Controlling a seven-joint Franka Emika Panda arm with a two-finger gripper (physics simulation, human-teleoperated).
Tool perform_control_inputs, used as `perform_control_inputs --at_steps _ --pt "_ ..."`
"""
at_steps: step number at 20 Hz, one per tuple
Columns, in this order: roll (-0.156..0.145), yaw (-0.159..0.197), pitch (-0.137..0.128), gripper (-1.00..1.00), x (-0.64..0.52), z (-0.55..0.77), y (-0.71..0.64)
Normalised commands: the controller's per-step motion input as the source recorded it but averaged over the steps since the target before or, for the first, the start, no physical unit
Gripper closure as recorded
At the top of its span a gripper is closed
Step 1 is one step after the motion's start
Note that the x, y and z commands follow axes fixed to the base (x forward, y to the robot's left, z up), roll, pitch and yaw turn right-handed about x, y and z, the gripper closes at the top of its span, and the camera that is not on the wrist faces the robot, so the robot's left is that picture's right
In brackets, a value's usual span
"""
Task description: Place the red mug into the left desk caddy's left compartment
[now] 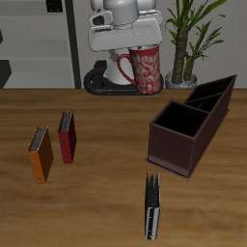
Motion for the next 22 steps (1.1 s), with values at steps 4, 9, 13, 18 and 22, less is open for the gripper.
perform_control_inputs --at_steps 4,9,13,18,22 --pt "-0.006 0.020 -0.032 1.00 -0.38 0.07 0.24" --pt "-0.042 -0.001 -0.011 1.00 -0.45 -0.06 0.36" --pt "-0.018 -0.010 -0.003 1.00 -0.46 -0.08 0.35" --pt "-0.042 -0.002 -0.026 1.00 -0.46 -0.03 0.27" --pt "0.021 -0.004 -0.009 1.00 -0.39 -0.05 0.35"
